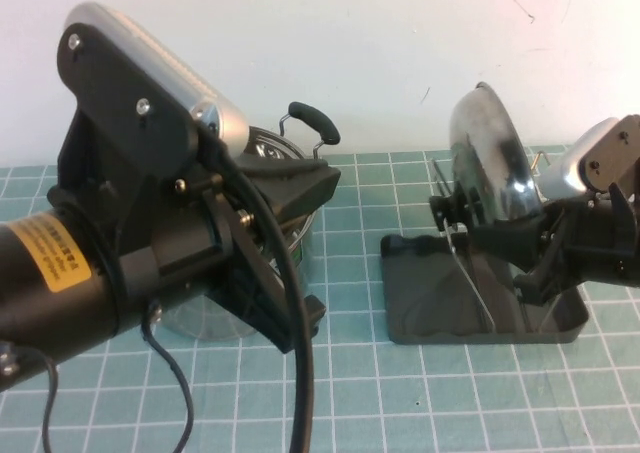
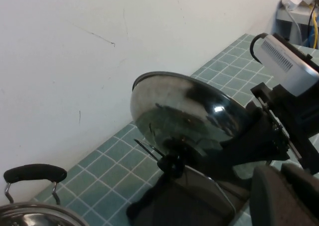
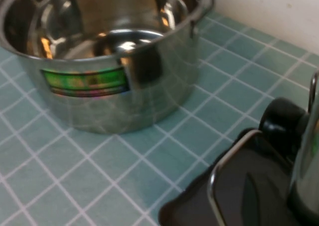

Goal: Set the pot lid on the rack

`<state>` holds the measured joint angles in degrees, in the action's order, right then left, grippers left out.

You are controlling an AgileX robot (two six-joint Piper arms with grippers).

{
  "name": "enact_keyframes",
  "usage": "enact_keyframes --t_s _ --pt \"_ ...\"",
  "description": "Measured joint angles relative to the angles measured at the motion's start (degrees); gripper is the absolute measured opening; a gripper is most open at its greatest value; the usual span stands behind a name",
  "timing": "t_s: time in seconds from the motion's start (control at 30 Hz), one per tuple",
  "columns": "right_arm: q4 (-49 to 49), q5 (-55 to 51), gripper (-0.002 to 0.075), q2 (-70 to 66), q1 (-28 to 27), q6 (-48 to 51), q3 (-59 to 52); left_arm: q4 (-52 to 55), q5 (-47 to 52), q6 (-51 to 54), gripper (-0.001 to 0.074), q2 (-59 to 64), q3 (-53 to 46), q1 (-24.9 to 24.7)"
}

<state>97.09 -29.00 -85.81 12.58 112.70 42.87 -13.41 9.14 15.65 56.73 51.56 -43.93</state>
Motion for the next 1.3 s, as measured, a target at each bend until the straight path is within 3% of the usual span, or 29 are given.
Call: enact_keyframes --t_s 0.07,0.23,0.3,0.5,0.8,0.93,1.03,1.07,1.13,1.3 --pt "0.39 1.67 0.0136 0.0 0.0 0.2 0.0 0.12 0.72 0.0 0.0001 0.0 0.0 0.0" --pt "0.72 3.47 0.0382 0.0 0.0 0.34 0.55 0.36 3.25 0.04 0.0 0.0 0.0 0.0" --pt "0.83 3.89 0.0435 0.0 0.0 0.37 1.09 0.48 3.72 0.04 0.0 0.0 0.0 0.0" --pt "0.83 10.45 0.0475 3.55 0.0 0.73 2.81 5.9 4.05 0.17 0.0 0.0 0.0 0.0" --pt "1.15 16.2 0.0479 19.45 0.0 0.83 5.2 25.89 4.34 -5.59 0.0 -0.55 0.0 1.34" --pt "0.48 12.92 0.041 27.68 0.0 0.59 5.23 36.29 7.71 -17.0 0.0 -1.64 0.0 5.49" --pt "-5.3 6.82 0.0242 32.71 0.0 -3.39 5.48 43.64 14.82 -27.98 0.0 -2.79 0.89 8.84" --pt "-8.52 3.72 0.0162 34.21 0.0 -5.94 5.7 45.55 18.1 -30.84 -0.0001 -3.45 1.34 9.75" --pt "-15.67 -2.73 0.0076 36.78 0.0 -12.53 5.69 48.03 24.9 -34.36 -0.0001 -4.99 2.18 10.99" --pt "-37.41 -16.27 0.0012 40.22 0.08 -35.86 6.46 49.55 42.47 -38.9 -0.0001 -9.33 3.6 11.33"
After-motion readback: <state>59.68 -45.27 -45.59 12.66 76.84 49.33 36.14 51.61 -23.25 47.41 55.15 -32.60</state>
